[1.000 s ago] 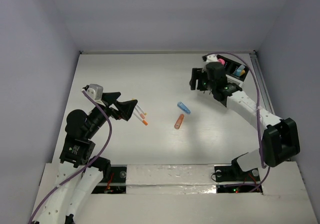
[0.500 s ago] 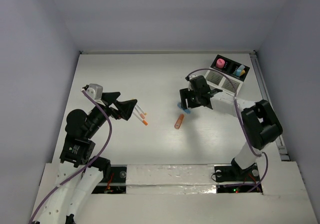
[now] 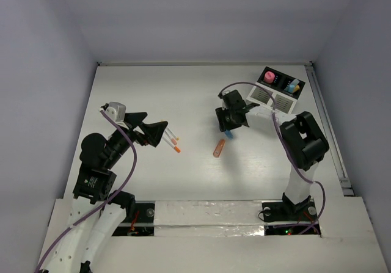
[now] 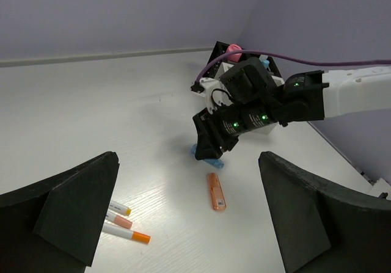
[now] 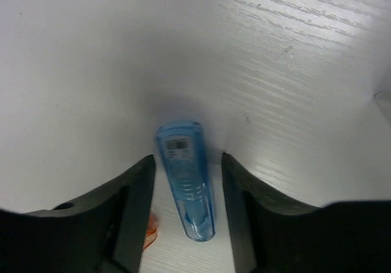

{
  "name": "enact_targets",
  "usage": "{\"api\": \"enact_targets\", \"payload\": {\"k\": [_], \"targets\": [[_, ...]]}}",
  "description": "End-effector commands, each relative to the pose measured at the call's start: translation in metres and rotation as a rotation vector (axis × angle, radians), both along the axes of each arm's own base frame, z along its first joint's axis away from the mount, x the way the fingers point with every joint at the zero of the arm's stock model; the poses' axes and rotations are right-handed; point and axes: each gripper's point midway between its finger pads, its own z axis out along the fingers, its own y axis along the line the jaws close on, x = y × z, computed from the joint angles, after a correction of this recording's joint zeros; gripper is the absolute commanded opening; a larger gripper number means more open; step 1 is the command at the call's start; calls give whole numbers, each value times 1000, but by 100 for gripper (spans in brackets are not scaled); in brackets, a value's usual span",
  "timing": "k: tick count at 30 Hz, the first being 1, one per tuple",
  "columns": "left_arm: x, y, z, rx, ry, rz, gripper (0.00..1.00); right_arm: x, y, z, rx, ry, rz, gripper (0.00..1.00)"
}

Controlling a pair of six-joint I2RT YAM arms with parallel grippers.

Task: Sort the stationery into containers
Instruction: Pick up the stationery from the center of the board.

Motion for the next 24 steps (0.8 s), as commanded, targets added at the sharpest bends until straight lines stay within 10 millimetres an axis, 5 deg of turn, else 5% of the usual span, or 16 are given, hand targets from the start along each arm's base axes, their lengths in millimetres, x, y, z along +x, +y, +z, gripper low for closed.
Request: {"api": "enact_targets", "payload": {"k": [1,6,8,13,19,24], "targets": [[0,-1,11,-13,-49,-12,99,7,-1,3,-61,-15,2,49],[-1,-2,12,-13,-50,-14,99,10,-10,-4,-119,-9,-9,41],[0,-2,11,-13,-49,-12,99,11,-12,-4,-133,-11,-13,29],[0,-2,11,-13,-47,-14,99,25,-10,20,-110,-92,-47,18],[0,-2,11,-12,-46,-12,99,47,1,116,31,-329,-66,13],[0,-2,11,-14,-47,-12,99,63,-22,191,45,-534,-185,14]]}}
